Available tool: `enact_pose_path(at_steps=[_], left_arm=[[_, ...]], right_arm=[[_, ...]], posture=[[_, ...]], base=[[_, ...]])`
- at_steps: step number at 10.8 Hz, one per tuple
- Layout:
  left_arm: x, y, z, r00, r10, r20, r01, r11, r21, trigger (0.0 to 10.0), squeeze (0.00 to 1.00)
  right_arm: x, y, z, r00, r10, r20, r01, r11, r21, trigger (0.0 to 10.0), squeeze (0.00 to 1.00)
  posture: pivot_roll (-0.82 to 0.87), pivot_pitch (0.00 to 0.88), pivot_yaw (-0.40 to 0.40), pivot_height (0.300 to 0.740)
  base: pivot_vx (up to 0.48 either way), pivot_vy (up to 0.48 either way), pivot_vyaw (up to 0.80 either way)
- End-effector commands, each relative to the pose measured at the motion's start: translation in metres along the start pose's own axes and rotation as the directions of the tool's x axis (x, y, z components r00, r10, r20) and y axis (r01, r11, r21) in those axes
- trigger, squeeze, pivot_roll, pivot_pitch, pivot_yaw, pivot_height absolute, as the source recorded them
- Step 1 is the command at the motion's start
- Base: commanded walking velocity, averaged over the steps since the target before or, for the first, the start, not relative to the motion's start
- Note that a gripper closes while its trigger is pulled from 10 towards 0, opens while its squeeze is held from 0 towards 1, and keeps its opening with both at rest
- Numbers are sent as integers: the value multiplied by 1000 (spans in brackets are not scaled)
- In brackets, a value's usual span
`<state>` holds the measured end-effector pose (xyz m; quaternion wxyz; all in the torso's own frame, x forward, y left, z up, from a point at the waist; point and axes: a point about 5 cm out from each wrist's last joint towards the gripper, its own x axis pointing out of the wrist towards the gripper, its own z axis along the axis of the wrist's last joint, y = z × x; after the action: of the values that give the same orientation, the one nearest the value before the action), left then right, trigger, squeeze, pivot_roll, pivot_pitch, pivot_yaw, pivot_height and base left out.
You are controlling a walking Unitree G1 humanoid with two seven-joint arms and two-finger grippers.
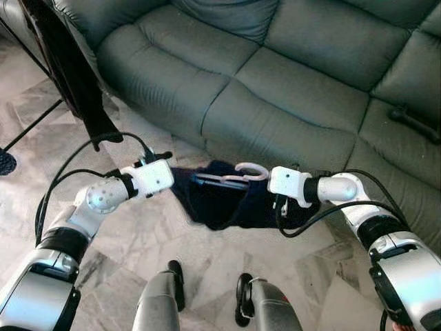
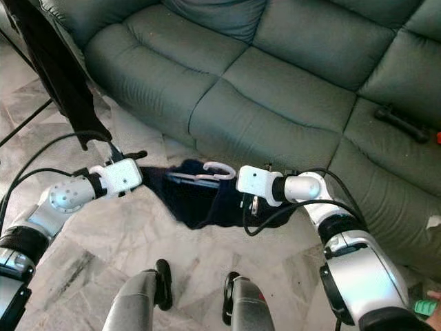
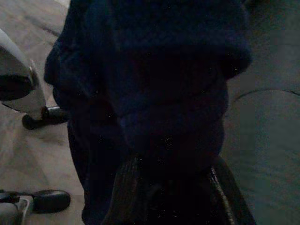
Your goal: Hang hanger
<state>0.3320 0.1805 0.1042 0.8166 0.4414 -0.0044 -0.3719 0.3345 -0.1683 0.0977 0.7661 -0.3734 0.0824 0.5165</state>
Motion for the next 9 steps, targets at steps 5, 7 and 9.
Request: enact_pose_path(at_steps=[5,7,9], left_arm=[[-27,-20,-40,879,424,-218,-475,749,-462,10000,1000],[-37,-33,-47,791,528,-309,-599,565,-567,10000,1000],[-41,-22,-46,675,626,-390,-707,397,-586,10000,1000]], right_arm=[[11,25,-17,898,-440,18,411,851,327,0,0],[6,22,-16,760,-649,5,577,679,454,0,0],[9,22,-8,670,-743,5,607,551,572,0,0]], posture=[[-2,241,-3,740],[6,229,-8,740],[5,207,-19,740]], base=[[0,0,0],[0,0,0],[0,0,0]])
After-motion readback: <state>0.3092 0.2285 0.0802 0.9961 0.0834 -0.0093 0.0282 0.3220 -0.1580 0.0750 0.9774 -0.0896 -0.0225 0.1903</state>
